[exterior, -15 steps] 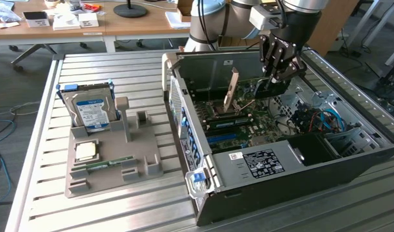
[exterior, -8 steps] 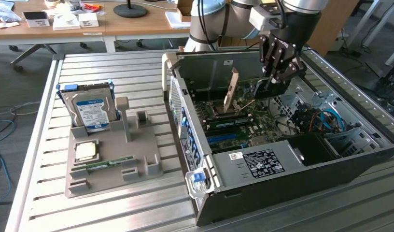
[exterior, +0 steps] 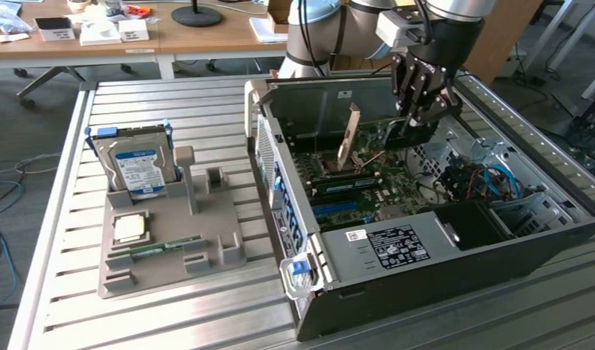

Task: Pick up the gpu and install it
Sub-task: 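Insert the gpu into the slot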

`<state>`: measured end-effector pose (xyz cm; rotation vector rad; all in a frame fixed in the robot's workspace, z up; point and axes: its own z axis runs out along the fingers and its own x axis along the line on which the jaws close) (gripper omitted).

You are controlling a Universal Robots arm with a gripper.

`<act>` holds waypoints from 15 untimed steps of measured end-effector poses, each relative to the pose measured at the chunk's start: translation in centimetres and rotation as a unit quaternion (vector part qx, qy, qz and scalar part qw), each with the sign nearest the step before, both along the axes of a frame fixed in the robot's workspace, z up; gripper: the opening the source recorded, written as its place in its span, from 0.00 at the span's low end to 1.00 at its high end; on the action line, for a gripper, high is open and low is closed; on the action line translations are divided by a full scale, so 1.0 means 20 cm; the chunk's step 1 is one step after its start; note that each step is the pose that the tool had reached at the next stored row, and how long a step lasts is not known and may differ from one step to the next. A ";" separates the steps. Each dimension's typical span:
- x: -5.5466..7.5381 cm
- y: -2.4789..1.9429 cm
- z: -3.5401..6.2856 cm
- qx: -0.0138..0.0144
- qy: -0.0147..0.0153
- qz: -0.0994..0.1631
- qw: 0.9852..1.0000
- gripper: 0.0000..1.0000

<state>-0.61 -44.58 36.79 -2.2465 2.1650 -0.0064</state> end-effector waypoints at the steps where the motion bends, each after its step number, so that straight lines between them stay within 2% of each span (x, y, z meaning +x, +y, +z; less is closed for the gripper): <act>1: 0.00 0.000 -0.002 0.000 0.000 0.000 1.000 0.27; 15: 0.00 0.000 -0.010 0.000 0.000 0.000 1.000 0.27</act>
